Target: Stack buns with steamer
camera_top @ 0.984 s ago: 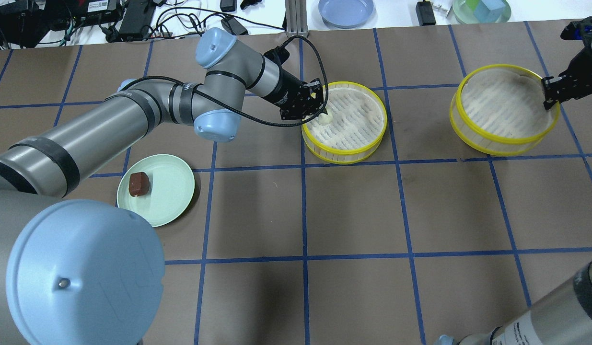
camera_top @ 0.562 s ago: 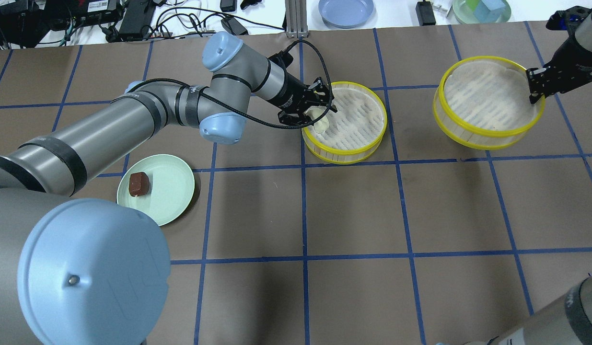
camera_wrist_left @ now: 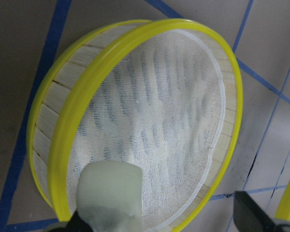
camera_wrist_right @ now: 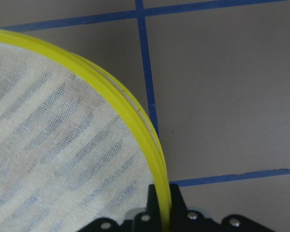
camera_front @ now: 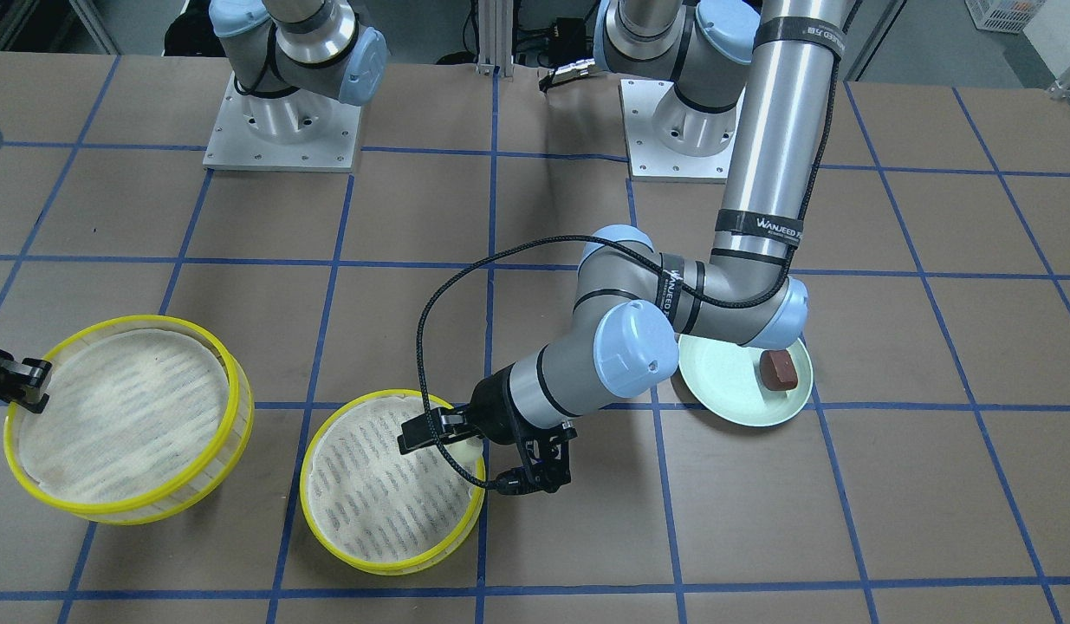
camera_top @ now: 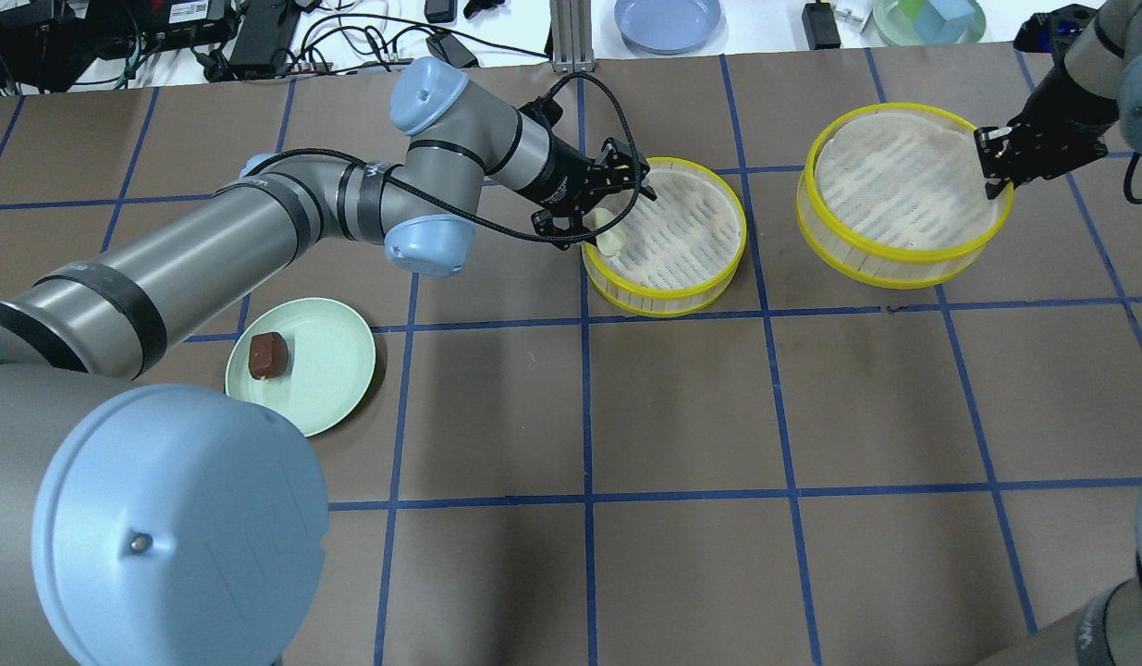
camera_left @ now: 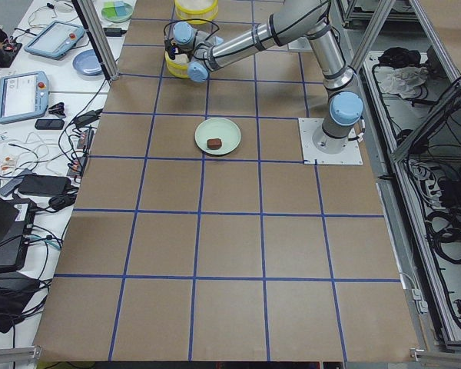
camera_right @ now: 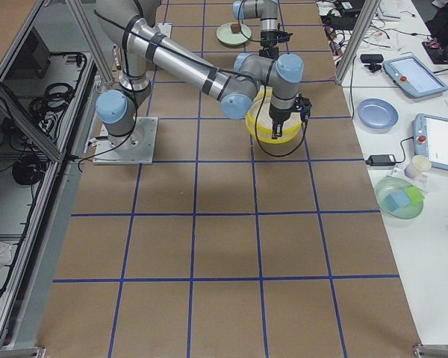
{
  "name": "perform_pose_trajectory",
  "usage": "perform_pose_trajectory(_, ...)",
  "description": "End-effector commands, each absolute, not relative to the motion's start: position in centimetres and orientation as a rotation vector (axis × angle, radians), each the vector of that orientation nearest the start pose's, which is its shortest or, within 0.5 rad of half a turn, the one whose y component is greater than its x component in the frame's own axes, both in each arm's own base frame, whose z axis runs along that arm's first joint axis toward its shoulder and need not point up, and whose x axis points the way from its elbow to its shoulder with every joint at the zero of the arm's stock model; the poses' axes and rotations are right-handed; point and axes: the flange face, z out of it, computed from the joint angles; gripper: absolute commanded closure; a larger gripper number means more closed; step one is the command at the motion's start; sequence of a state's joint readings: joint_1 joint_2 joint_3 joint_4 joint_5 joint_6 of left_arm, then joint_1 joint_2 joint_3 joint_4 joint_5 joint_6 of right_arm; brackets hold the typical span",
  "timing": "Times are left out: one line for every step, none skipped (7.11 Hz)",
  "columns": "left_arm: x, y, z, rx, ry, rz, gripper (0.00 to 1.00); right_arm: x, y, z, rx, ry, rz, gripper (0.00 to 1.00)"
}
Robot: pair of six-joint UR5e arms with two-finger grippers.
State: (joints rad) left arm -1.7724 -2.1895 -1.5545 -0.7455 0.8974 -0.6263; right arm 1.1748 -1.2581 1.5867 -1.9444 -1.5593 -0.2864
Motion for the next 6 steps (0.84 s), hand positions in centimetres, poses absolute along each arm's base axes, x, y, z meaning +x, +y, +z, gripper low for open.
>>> perform_pose_trajectory(-32.8, -63.1, 23.8, 0.443, -2.405, -0.087, 0.03, -10.8, -61.0, 34.7, 0.187, 3.138, -0.072, 1.00)
perform_pose_trajectory(-32.8, -63.1, 23.9, 0.453, -2.401, -0.090, 0.18, -10.8, -60.9, 34.7, 0.195, 3.138, -0.075, 1.00)
perform_pose_trajectory(-32.9, -63.0, 24.1, 0.462, -2.391, -0.098, 0.11, -10.7, -60.9, 34.8, 0.209, 3.134, -0.078, 1.00)
perform_pose_trajectory(-32.8, -63.0, 25.3, 0.476, -2.383, -0.082, 0.04, -10.2, -61.0, 34.9, 0.247, 3.131, -0.081, 1.00)
perform_pose_trajectory(-31.6, -63.9, 28.0, 0.468, -2.392, -0.010, 0.04, -8.3, -61.3, 34.9, 0.207, 3.133, -0.081, 1.00)
perform_pose_trajectory(-28.1, -65.0, 29.8, 0.518, -2.474, 0.098, 0.01, -6.3, -61.5, 34.9, 0.230, 3.130, -0.083, 1.00)
